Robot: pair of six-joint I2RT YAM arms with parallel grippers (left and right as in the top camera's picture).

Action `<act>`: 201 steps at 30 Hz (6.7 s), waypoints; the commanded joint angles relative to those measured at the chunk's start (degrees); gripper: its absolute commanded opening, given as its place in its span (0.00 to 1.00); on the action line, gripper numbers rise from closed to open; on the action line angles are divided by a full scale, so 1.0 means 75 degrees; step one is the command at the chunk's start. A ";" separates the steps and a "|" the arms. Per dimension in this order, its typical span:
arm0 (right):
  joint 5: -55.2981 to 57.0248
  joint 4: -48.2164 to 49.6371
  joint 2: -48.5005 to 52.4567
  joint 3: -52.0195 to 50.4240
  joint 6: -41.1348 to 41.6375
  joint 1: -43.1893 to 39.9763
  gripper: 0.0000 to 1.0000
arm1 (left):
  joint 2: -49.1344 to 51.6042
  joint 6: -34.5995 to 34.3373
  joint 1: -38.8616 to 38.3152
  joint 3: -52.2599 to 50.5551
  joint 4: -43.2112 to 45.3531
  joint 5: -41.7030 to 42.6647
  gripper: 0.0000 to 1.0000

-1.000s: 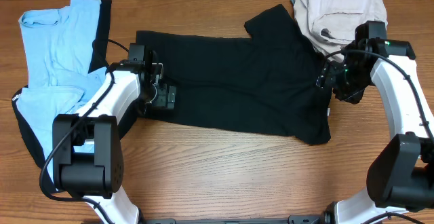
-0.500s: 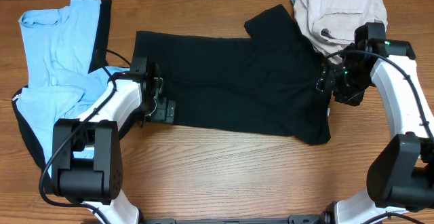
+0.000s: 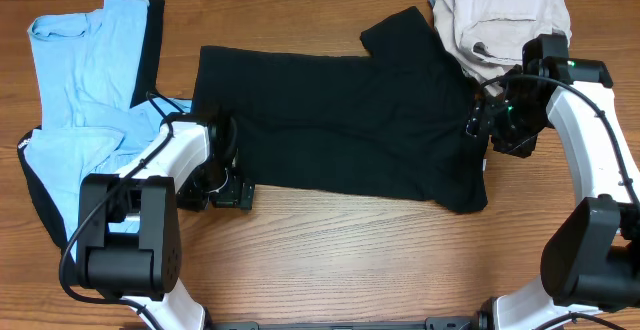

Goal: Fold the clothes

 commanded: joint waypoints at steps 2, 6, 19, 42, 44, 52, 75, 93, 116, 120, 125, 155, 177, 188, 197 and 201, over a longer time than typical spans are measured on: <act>-0.0023 0.0052 -0.0192 0.0166 -0.0087 0.0041 0.73 | 0.0192 0.0119 -0.0003 0.0076 0.0268 0.0589 1.00; -0.0020 0.0061 -0.0192 0.0166 -0.0099 0.0041 0.74 | -0.0236 0.0568 -0.0187 0.0877 0.0408 0.1274 1.00; -0.0020 0.0041 -0.0192 0.0166 -0.0114 0.0041 0.79 | -0.0102 0.0376 -0.0367 0.1198 0.2783 0.0938 1.00; 0.1443 0.3031 -0.0178 -0.2200 0.1139 0.1716 0.68 | 0.0898 -0.0227 -0.0399 0.1195 0.2221 0.0201 1.00; 0.1553 0.3453 -0.0178 -0.2597 0.1145 0.1714 0.68 | 0.0898 -0.0254 -0.0399 0.1157 0.2148 0.0175 1.00; 0.1731 0.4645 -0.0178 -0.3990 0.1641 0.1714 0.68 | 0.0898 -0.0656 -0.0399 0.0388 0.2247 0.0178 1.00; 0.0481 0.2763 -0.0181 -0.4234 0.2591 0.1708 0.78 | 0.0898 -0.0965 -0.0385 -0.1478 0.1754 0.0799 1.00; 0.1145 0.0761 -0.1789 -0.2104 0.2197 0.1708 0.94 | 0.0772 -0.0519 -0.0385 0.1335 -0.1227 0.0807 1.00; 0.0985 0.0644 -0.1801 0.0000 0.0688 0.1722 0.96 | 0.0784 0.0233 0.0892 0.4007 0.1766 -0.0073 1.00; 0.0988 0.0708 -0.1801 0.0000 0.0688 0.1722 0.96 | 0.1005 0.0463 0.1102 0.3937 0.2474 0.0251 1.00; 0.0994 0.0726 -0.1801 0.0000 0.0691 0.1722 0.96 | 0.1498 0.0565 0.1105 0.3937 0.2719 0.0303 0.99; 0.0991 0.1096 -0.1792 -0.0006 0.0688 0.1722 0.80 | 0.3016 0.0580 0.1081 0.3937 0.3174 0.0694 0.58; 0.0787 0.5954 0.1186 -0.0003 -0.0667 0.1722 0.59 | 0.3077 -0.0764 0.0985 0.5508 0.1096 0.1478 0.04; 0.0935 0.8090 0.3095 -0.0003 -0.0711 0.1719 0.64 | 0.3080 -0.0799 0.0985 0.5508 0.0801 0.1437 0.04; 0.0938 0.8807 0.3611 -0.0003 -0.0679 0.1722 0.63 | 0.3083 -0.0799 0.0988 0.5502 0.0734 0.1052 0.04; 0.1072 0.9069 0.3812 -0.0003 -0.0679 0.1722 0.63 | 0.3083 -0.0796 0.0988 0.5502 0.0662 0.1032 0.04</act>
